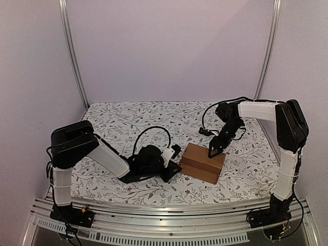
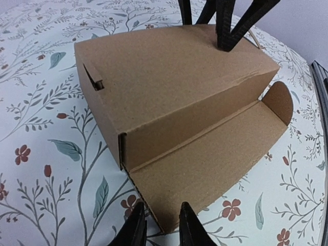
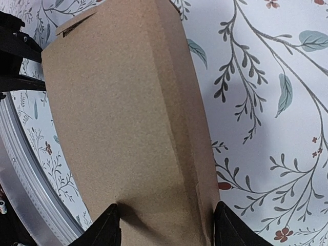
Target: Fold the paper box
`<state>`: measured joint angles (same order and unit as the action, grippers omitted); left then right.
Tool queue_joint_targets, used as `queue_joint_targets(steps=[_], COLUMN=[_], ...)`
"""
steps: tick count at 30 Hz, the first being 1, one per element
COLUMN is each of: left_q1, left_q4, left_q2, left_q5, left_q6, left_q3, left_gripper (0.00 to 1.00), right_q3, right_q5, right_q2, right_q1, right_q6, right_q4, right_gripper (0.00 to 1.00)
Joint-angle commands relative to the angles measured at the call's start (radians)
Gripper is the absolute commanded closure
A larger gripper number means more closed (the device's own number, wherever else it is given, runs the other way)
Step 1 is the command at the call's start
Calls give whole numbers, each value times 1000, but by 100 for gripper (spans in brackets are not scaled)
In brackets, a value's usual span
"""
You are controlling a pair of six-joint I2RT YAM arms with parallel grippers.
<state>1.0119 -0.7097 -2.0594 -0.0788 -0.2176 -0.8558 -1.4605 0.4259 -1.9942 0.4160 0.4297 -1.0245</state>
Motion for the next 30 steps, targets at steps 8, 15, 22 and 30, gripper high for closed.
queue_joint_targets(steps=[8,15,22,30], left_q1=[37,37,42,69], left_q4=[93,142,149,189], left_q2=[-22,-29,-20,0], left_q5=[114,152,168,224], left_q6=[84,77,101,158], left_q3=[-52,-84,-81,-82], left_gripper=[80,81,85,88], right_q3=[17,15,17,19], right_q5=[-19,2,-6,-15], right_q2=[-51,-54,-52,-56], right_q1=[1,0,0,1], right_q6=[-22,-8,-2,-2], right_q4=[-1,-13,-12,-9], right_gripper=[42,44,44,45])
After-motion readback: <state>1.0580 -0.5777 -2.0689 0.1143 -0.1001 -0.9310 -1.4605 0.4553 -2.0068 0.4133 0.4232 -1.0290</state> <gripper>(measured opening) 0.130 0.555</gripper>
